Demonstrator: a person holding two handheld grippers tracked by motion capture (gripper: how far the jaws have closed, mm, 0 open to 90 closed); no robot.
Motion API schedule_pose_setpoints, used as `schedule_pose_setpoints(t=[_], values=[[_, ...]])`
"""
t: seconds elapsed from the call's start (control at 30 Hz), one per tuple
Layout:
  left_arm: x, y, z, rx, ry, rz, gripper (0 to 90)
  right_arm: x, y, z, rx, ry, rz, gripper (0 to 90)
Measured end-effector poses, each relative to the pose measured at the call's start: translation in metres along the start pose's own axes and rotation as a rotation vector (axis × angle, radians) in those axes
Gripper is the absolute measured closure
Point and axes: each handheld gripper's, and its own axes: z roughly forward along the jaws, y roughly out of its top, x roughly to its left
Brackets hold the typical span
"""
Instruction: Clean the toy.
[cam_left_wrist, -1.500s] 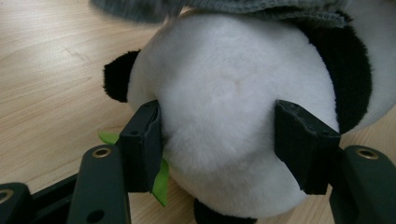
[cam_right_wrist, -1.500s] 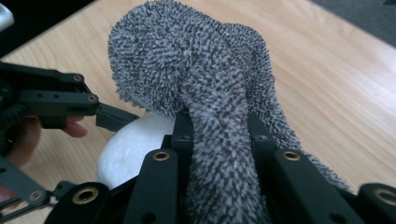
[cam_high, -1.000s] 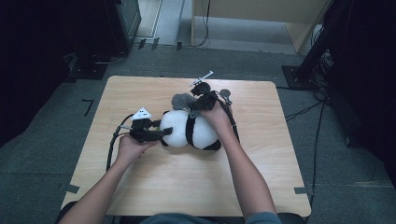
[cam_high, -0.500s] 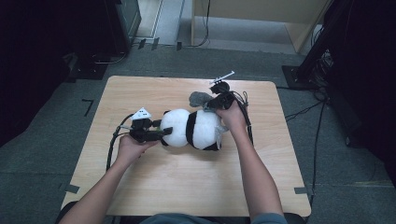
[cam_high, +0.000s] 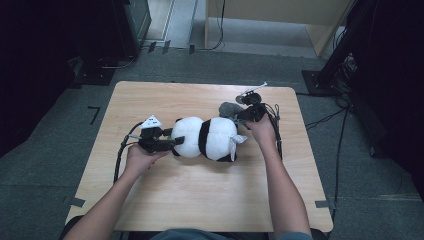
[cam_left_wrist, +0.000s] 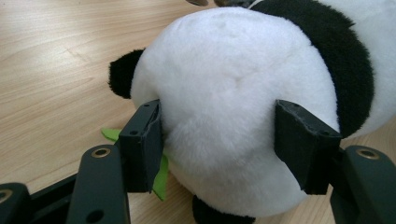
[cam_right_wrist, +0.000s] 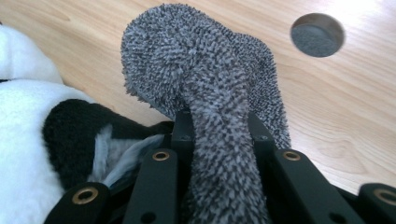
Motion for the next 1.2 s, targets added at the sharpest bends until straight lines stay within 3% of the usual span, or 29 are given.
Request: schedule_pose_setpoints(t=[0.13, 0.3, 0.4, 0.57, 0.8, 0.97, 1.07, 1.2], values=[[0.0, 0.0, 0.0, -0.002, 0.001, -0.002, 36.3, 0.01, 0.012, -0.019, -0.063, 0.009, -0.022, 72.3], [-0.001, 0.0, 0.0, -0.001, 0.005, 0.001, 36.2, 0.044, 0.035, -0.03, -0.104, 0.05, -0.098, 72.2], [-0.001, 0.0, 0.0, 0.0, 0.007, 0.007, 36.2, 0.07, 0.046, -0.027, -0.109, 0.078, -0.157, 72.2], [-0.001, 0.0, -0.001, 0.002, 0.007, 0.012, 36.2, 0.107, 0.059, -0.013, -0.099, 0.134, -0.215, 72.2], [-0.001, 0.0, -0.001, 0.002, 0.008, 0.015, 36.1, 0.143, 0.066, 0.006, -0.063, 0.193, -0.266, 72.1], [-0.001, 0.0, 0.0, -0.003, 0.008, 0.009, 36.0, 0.15, 0.061, 0.022, -0.002, 0.184, -0.288, 71.4], [-0.001, 0.0, 0.0, -0.007, 0.007, 0.007, 36.0, 0.143, 0.06, 0.025, 0.001, 0.19, -0.265, 70.9], [-0.001, 0.0, 0.0, -0.007, 0.009, 0.009, 35.9, 0.131, 0.059, 0.025, 0.015, 0.155, -0.255, 70.7]])
